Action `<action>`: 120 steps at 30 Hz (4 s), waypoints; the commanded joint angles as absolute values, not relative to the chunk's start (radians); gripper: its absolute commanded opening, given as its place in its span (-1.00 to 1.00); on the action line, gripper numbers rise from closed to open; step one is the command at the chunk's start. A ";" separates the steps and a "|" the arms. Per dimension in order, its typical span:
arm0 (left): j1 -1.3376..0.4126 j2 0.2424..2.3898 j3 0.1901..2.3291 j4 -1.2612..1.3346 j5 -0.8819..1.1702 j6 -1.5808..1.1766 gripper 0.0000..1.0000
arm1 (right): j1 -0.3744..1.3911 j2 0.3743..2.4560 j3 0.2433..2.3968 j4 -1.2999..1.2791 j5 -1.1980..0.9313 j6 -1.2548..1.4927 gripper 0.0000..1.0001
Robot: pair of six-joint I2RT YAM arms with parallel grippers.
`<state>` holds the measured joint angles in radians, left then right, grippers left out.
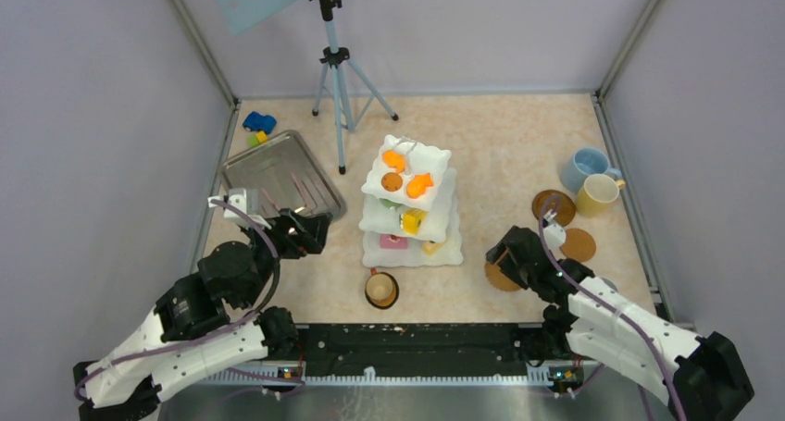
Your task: Serve the afternoon tea
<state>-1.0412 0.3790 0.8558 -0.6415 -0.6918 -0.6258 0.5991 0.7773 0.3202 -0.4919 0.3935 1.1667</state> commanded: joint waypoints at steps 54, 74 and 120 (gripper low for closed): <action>-1.039 0.407 0.831 -0.591 -0.664 -0.630 0.97 | 1.054 0.755 0.687 -1.049 0.834 1.364 0.81; -1.039 0.375 0.820 -0.606 -0.626 -0.630 0.97 | 0.059 1.030 0.923 -0.578 0.426 0.759 0.93; -1.040 0.370 0.786 -0.598 -0.540 -0.617 0.97 | -0.242 1.522 1.226 -0.559 0.400 0.343 -1.00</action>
